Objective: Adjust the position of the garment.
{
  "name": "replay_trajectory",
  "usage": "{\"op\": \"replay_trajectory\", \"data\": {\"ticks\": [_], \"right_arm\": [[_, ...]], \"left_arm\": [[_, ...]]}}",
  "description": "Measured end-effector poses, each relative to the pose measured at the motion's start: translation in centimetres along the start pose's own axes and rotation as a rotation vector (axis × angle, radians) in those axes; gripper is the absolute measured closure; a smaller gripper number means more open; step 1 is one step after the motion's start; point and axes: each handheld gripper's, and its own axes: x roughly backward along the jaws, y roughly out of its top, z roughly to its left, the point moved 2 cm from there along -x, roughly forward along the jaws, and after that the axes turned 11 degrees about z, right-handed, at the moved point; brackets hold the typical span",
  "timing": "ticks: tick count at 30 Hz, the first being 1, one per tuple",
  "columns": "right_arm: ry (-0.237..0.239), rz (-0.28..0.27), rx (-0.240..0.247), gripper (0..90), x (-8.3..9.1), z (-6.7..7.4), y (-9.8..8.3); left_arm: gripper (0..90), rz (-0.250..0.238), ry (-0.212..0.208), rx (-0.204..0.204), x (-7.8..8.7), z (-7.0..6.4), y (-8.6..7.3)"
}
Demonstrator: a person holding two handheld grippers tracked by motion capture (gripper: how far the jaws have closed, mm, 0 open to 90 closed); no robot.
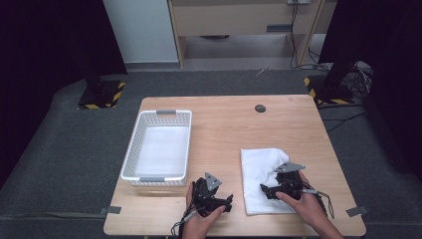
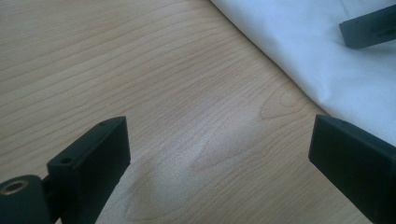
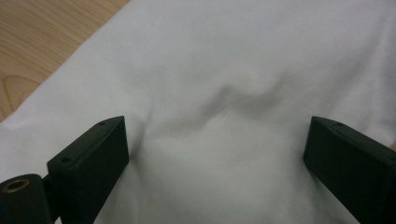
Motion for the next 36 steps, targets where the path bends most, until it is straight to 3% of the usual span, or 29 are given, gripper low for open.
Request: {"op": "replay_trajectory", "data": {"ticks": [36], "right_arm": [[-0.007, 0.009, 0.003, 6.5, -0.7, 4.1, 1.1]], "left_arm": [[5.3, 0.001, 0.001, 0.013, 0.0, 0.5, -0.1]]}}
